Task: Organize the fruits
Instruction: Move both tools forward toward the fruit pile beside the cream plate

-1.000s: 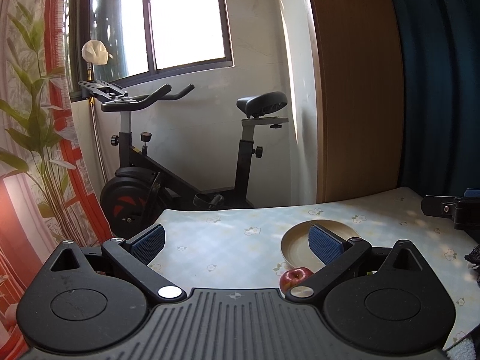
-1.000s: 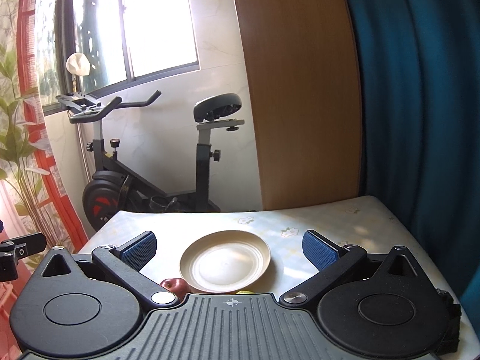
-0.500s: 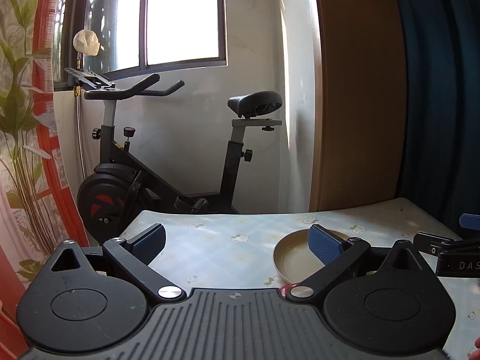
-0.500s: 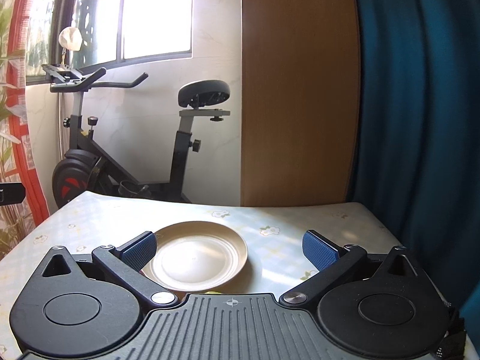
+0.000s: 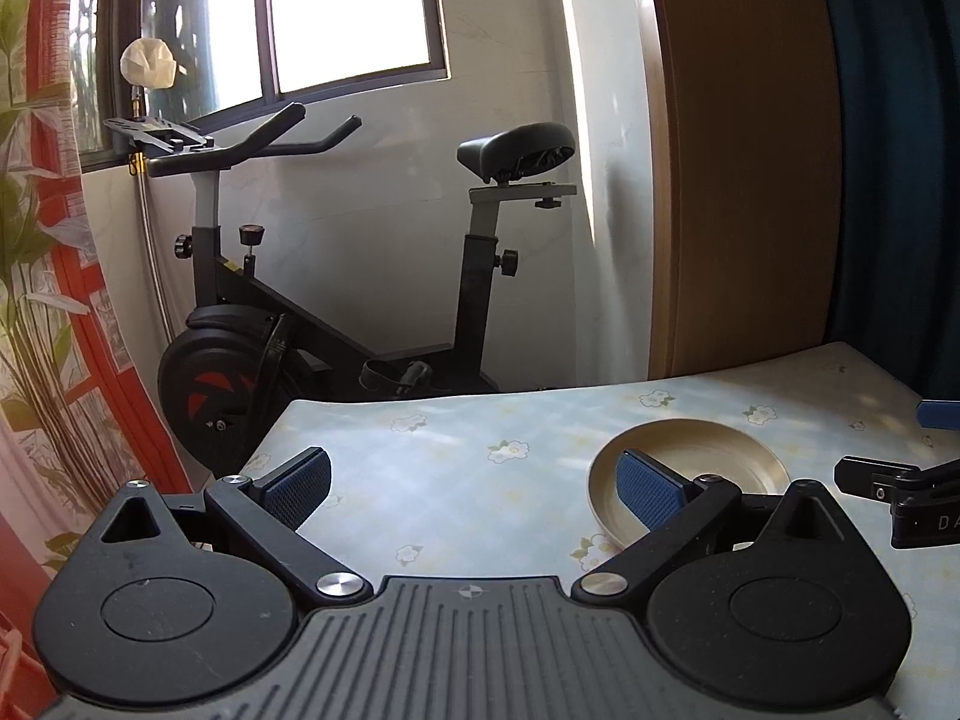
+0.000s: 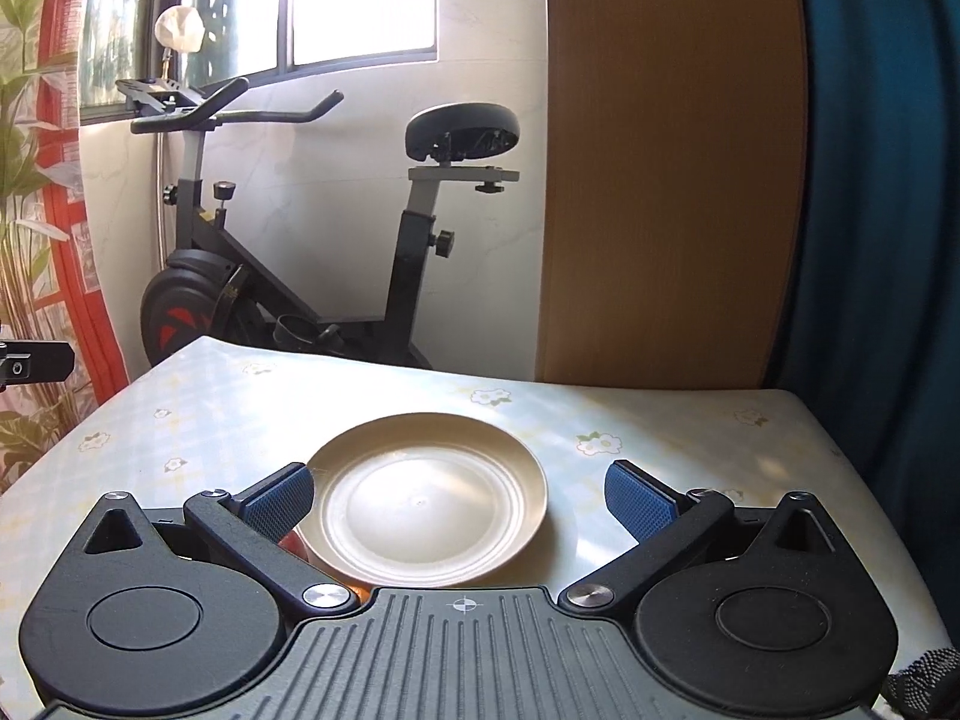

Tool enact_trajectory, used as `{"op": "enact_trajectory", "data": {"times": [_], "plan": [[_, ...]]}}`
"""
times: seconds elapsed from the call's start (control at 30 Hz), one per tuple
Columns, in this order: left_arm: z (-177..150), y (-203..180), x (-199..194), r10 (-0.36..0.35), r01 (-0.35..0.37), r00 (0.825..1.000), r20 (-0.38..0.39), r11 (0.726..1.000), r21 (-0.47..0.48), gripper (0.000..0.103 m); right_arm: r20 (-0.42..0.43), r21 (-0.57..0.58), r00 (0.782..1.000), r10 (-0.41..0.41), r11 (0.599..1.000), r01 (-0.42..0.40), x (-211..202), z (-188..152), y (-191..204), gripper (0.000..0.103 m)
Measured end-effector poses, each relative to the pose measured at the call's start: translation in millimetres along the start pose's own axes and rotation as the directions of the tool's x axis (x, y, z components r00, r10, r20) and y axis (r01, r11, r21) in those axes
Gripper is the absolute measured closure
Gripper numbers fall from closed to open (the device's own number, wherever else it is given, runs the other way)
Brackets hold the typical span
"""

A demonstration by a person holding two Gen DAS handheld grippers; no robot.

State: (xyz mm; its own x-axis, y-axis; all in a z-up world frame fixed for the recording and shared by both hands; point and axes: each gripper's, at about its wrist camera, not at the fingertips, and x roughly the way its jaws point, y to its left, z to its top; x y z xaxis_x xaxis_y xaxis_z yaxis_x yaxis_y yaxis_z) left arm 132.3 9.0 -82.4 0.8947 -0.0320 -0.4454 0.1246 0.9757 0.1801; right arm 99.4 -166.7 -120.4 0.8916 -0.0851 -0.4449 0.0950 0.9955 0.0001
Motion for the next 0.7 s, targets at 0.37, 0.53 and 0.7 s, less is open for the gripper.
{"op": "enact_trajectory", "data": {"times": [0.37, 0.53, 0.7], "plan": [[-3.4, 18.7, 41.7, -0.118, 0.116, 0.987, -0.109, 0.993, -0.027, 0.001, -0.108, -0.006, 0.984, 0.144, 0.989, -0.146, 39.7, -8.6, 21.4, 0.000], [15.1, 24.2, 59.3, -0.175, 0.179, 0.976, -0.128, 0.984, 0.021, 0.019, -0.119, -0.014, 0.981, 0.151, 0.988, -0.153, 54.2, 1.0, 28.2, 0.000], [42.7, 23.0, 68.7, -0.173, 0.178, 0.982, -0.075, 0.982, 0.058, 0.013, -0.112, 0.049, 0.978, 0.179, 0.983, -0.174, 67.3, 14.7, 23.6, 0.000]]}}
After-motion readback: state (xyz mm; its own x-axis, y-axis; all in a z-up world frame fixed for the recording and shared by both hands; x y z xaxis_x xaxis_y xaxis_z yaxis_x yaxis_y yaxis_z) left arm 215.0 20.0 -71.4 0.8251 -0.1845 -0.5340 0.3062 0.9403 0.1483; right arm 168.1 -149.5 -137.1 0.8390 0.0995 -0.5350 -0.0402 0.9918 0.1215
